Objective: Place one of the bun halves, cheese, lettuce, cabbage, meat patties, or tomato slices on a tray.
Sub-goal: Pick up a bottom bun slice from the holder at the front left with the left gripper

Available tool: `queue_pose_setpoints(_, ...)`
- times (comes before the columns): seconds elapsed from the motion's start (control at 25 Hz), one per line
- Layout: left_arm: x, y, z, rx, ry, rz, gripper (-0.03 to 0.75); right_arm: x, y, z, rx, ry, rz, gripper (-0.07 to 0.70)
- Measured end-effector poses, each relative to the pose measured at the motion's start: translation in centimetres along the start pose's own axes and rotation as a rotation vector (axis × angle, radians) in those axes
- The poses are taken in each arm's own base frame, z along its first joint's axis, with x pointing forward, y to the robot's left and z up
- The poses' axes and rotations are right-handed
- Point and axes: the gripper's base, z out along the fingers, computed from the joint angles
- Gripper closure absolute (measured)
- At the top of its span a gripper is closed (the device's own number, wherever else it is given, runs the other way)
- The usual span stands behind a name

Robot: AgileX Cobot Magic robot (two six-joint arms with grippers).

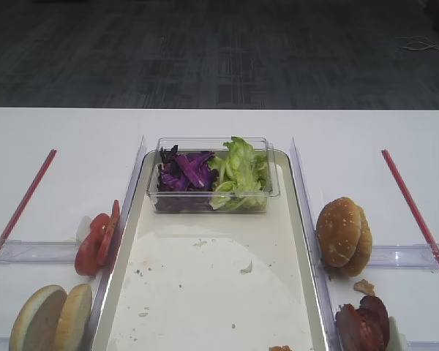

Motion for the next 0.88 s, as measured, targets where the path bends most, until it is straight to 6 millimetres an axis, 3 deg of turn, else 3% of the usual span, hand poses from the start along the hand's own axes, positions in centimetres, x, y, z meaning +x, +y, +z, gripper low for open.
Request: queue_pose_setpoints(0.88, 0.00, 0.00, 0.00, 0.000, 0.000, 0.000, 0.306, 0.00, 0.00, 0.00, 0.000, 0.000, 0.000, -0.062)
